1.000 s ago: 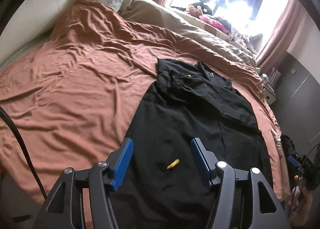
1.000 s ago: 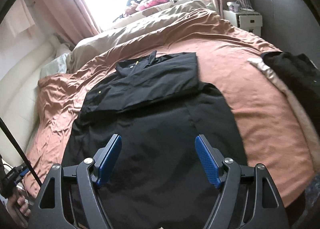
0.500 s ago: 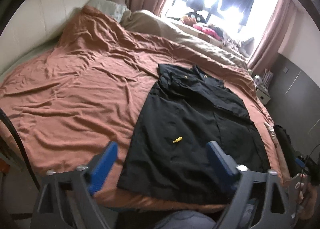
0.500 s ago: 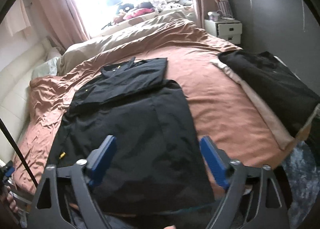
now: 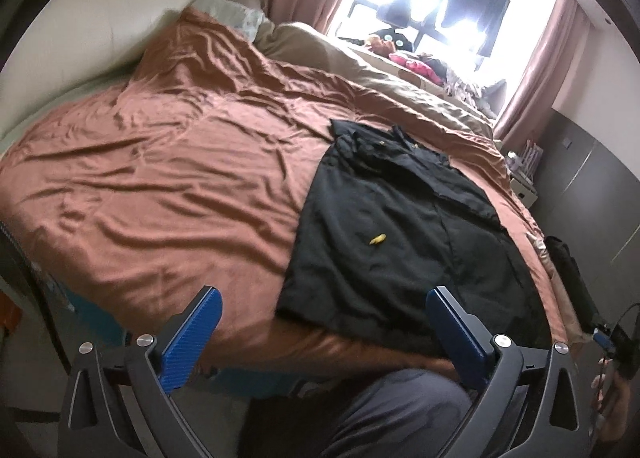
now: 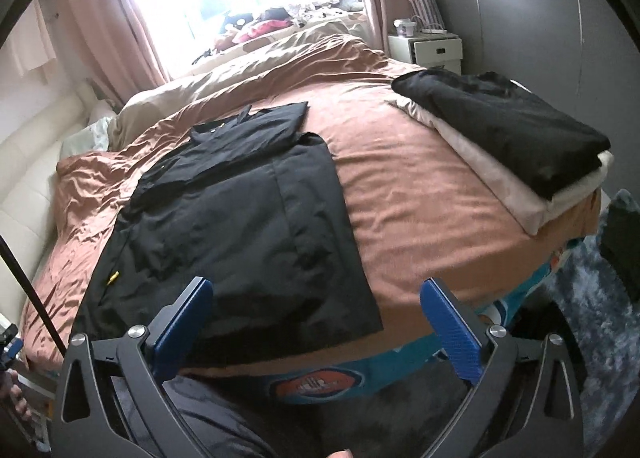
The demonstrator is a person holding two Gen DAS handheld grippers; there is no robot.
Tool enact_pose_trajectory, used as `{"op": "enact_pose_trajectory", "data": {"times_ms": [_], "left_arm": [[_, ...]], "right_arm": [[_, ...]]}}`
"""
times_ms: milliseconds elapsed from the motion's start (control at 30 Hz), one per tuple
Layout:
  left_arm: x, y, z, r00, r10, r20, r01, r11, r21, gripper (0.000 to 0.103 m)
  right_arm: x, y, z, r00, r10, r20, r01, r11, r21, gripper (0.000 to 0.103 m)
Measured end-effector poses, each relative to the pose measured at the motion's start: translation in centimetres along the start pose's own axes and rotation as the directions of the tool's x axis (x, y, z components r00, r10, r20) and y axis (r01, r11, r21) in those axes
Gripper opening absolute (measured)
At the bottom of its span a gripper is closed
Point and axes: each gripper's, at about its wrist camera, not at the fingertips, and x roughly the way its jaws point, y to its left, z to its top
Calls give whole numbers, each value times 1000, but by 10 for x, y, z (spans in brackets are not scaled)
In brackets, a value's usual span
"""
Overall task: Fold large clothes
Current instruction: 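Withdraw both tools from the lengthwise-folded shirt, then move both tools to the shirt hem and close on it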
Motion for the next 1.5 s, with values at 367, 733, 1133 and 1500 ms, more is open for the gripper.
{"op": "enact_pose_trajectory", "data": {"times_ms": [367,733,1133,1500], "left_arm": [[23,30,-20,997,-27,-66,24,999,-36,76],[90,32,-21,986,-32,-162,22,998,-63,57],[147,47,-9,967,-77,-242,39,986,-160,49],[152,69,-18,921,-297,-254,177,897,-406,42]], "right_arm": [[21,-33,-31,998,60,-23,-59,997,52,94],[81,-58,-34,983,156,-97,-136,973,186,73],[126,-76,-33,932,353,-79,-310,892,327,62],[148,-79,-46,879,477,-14,-423,792,440,53]]}}
